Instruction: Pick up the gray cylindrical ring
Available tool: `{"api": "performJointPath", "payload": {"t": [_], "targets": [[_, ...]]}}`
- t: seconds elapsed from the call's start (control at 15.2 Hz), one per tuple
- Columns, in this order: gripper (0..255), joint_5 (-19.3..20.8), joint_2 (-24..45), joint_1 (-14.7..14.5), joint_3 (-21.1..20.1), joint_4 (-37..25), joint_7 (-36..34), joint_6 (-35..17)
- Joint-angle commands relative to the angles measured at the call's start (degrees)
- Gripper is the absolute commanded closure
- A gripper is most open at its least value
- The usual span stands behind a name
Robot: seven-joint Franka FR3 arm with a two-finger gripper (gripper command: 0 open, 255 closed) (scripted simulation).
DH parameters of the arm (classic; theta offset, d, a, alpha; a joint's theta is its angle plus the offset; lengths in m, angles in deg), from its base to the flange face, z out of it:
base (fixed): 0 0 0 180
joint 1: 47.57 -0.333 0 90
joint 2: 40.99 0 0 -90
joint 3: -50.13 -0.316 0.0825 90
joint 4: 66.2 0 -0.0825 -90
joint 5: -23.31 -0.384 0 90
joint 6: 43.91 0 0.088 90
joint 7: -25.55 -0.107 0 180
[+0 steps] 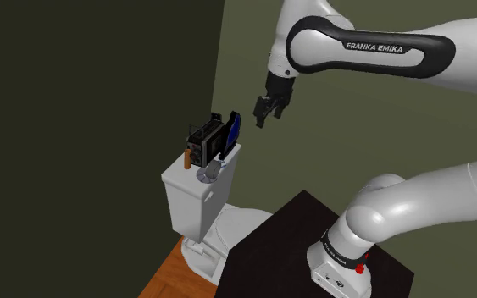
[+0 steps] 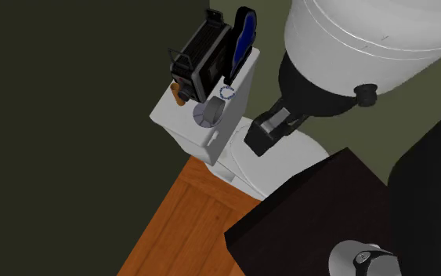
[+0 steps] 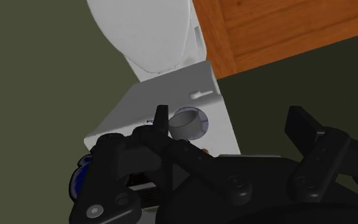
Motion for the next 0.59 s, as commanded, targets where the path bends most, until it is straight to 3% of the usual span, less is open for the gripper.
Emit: {"api": "performJointPath", "payload": {"t": [0.0,0.53], "targets": [[0,0.7,4.5,0.9,-1.7,-0.8,-3.1,-2.9],[0,6.2,21.8,4.2,-6.4,-5.2,-15.6,-11.4]]}}
